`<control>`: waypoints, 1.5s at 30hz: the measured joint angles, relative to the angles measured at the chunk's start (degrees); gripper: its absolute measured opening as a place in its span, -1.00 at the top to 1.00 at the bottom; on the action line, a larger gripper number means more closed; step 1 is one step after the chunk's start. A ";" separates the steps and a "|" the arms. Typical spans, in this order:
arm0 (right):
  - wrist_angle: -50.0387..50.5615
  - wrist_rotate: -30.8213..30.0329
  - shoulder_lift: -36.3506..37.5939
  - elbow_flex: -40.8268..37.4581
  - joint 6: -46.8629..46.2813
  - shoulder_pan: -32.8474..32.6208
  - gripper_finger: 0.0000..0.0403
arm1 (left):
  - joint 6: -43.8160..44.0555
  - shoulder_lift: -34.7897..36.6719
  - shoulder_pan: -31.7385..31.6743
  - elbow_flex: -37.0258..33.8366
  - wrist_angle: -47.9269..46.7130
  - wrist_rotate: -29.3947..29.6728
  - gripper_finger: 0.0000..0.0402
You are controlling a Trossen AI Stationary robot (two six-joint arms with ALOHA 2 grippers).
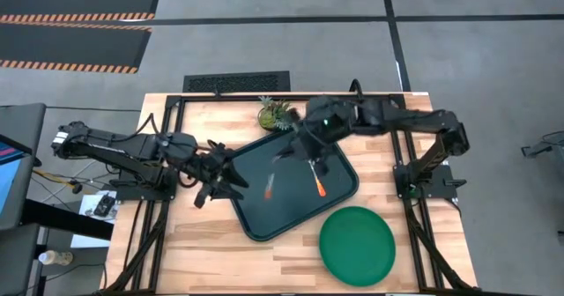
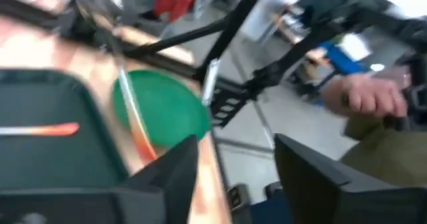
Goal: Pick and place plate/cup/fork/spoon on tray
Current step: Put the orange spoon on the black serving tray to the left of the orange fork
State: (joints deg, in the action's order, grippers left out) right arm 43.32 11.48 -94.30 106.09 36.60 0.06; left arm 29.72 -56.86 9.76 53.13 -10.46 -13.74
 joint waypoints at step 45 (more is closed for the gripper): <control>37.83 7.92 -32.57 -0.75 17.42 27.78 0.90 | 0.07 0.31 0.00 -0.01 -20.83 17.44 -0.19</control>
State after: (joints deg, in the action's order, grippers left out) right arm 81.14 19.40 -126.87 105.34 54.02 27.84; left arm 29.79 -56.55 9.76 53.12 -31.29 3.70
